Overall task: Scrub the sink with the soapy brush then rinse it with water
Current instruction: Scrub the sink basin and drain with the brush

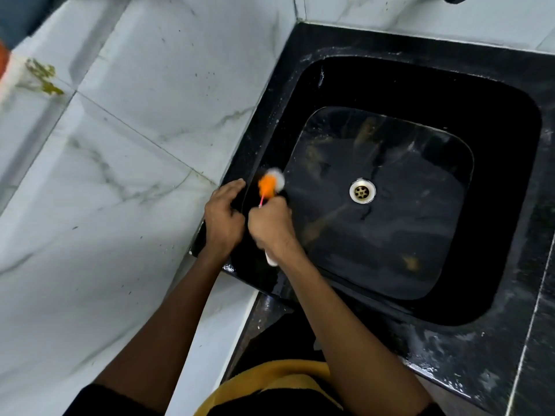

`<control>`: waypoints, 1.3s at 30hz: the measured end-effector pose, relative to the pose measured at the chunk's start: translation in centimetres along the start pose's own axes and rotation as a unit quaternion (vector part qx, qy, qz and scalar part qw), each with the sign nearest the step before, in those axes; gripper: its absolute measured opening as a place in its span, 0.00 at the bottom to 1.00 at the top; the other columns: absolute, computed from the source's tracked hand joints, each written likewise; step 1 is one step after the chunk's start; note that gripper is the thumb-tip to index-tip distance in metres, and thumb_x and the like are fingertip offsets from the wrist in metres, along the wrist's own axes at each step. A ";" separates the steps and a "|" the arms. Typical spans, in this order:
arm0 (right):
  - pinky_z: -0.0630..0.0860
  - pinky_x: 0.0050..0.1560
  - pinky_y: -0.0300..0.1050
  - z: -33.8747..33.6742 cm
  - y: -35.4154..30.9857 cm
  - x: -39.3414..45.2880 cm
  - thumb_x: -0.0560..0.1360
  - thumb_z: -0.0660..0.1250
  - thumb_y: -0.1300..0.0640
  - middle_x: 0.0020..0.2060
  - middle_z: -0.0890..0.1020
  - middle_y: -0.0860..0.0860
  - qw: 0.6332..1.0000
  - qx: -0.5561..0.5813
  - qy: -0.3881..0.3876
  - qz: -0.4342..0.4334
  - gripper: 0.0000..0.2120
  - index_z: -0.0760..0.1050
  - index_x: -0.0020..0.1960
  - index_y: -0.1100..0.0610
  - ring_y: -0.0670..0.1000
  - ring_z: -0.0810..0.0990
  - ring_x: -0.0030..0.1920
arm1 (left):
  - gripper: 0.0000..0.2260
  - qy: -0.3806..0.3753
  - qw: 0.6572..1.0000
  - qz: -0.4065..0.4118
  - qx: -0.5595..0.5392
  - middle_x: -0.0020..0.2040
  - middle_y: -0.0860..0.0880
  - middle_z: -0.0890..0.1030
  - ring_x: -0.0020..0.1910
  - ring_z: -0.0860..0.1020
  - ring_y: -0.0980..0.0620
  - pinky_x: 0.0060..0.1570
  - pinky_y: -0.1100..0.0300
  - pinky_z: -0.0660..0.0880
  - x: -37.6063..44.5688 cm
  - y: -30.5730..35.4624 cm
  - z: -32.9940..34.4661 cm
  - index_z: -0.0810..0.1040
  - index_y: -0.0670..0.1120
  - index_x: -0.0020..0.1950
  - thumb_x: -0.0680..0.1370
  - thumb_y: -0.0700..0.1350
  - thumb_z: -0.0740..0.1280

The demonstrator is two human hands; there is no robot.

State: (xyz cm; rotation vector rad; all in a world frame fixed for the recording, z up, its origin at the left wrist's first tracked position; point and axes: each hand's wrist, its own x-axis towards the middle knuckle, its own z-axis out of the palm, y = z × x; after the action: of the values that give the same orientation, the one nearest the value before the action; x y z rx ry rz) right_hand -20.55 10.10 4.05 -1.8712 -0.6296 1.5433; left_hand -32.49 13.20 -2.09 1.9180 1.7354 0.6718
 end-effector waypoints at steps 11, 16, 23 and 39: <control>0.70 0.32 0.42 -2.5 -3.4 5.3 0.73 0.61 0.61 0.41 0.77 0.53 0.994 -0.037 0.083 -0.059 0.04 0.69 0.39 0.57 0.53 0.78 0.39 | 0.33 -0.026 0.999 0.005 0.032 0.66 0.42 0.79 0.67 0.75 0.44 0.71 0.51 0.69 0.0 0.3 -0.2 0.78 0.39 0.67 0.63 0.29 0.56; 0.77 0.47 0.51 -1.9 0.8 2.3 0.72 0.60 0.59 0.53 0.79 0.60 0.981 -0.191 -0.040 0.001 0.16 0.72 0.59 0.61 0.62 0.79 0.51 | 0.33 -0.021 0.999 0.004 0.025 0.66 0.42 0.79 0.67 0.75 0.44 0.70 0.48 0.70 -0.1 0.2 -0.1 0.78 0.39 0.67 0.62 0.28 0.57; 0.71 0.42 0.45 -3.1 -0.4 -1.4 0.75 0.61 0.59 0.42 0.72 0.51 0.977 -0.195 -0.040 -0.073 0.03 0.67 0.47 0.57 0.54 0.73 0.42 | 0.36 -0.030 0.999 0.003 -0.014 0.67 0.42 0.77 0.69 0.73 0.46 0.71 0.47 0.70 -0.3 -0.3 -0.1 0.77 0.39 0.68 0.62 0.23 0.56; 0.78 0.51 0.52 -1.0 0.5 -1.9 0.75 0.61 0.60 0.52 0.78 0.58 0.970 -0.229 -0.030 -0.078 0.10 0.73 0.55 0.61 0.60 0.78 0.53 | 0.32 -0.087 0.993 -0.016 -0.076 0.68 0.43 0.76 0.69 0.73 0.50 0.72 0.63 0.66 -0.1 0.3 -1.8 0.75 0.37 0.69 0.65 0.28 0.55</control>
State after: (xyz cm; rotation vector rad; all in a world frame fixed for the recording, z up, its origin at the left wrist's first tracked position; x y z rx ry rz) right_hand -19.93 8.28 5.14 -2.0450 -1.2150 1.4412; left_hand -33.38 13.05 -0.51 1.7850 1.5583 0.5881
